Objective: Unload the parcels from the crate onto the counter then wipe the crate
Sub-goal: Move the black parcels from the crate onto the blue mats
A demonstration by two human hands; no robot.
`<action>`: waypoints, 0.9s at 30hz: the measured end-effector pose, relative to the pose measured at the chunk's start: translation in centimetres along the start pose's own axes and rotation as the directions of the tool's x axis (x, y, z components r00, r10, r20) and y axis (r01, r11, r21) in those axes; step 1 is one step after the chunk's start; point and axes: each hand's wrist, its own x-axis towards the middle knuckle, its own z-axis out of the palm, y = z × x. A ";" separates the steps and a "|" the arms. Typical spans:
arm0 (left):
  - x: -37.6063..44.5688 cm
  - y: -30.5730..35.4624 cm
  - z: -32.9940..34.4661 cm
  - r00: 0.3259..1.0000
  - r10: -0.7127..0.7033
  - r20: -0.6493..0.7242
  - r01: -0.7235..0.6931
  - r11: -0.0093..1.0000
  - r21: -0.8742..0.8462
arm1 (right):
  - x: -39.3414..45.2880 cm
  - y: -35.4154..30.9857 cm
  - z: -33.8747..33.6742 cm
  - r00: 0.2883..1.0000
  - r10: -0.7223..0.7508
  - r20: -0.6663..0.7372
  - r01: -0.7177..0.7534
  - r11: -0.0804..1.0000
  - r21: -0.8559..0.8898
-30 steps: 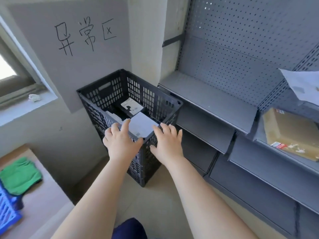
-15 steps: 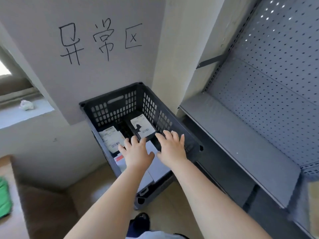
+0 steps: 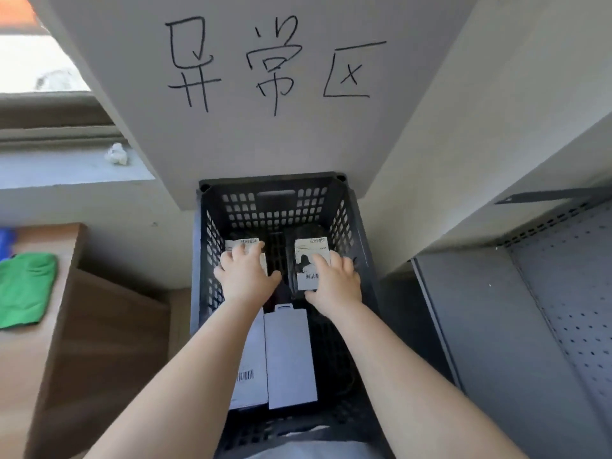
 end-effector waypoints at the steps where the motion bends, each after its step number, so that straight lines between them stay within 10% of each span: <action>1: 0.4 0.4 0.1 1.000 0.005 -0.017 -0.005 1.000 0.027 | 1.2 0.3 -0.1 0.999 -0.022 0.038 0.022 1.000 0.002; 6: 1.0 2.4 2.4 0.999 0.011 0.036 -0.016 0.991 0.135 | 5.3 0.8 1.5 0.986 -0.098 0.137 0.100 0.995 -0.006; 9: 1.3 2.7 3.6 0.986 -0.159 0.057 0.168 0.960 -0.224 | 6.9 1.2 2.9 0.961 -0.005 0.278 -0.060 0.973 0.224; 12: 1.7 3.0 3.5 0.935 -0.301 0.186 0.346 0.663 -0.664 | 7.7 1.5 3.3 0.927 0.127 0.354 -0.313 0.782 0.539; 19: 5.5 3.5 6.3 0.744 -0.248 0.620 0.626 -0.066 -0.777 | 9.9 3.2 2.7 0.816 0.265 0.514 -0.555 0.114 0.824; 27: 7.9 3.8 11.2 0.709 -0.167 0.685 0.667 -0.156 -0.729 | 12.6 2.7 8.3 0.791 0.412 0.452 -0.508 0.032 0.861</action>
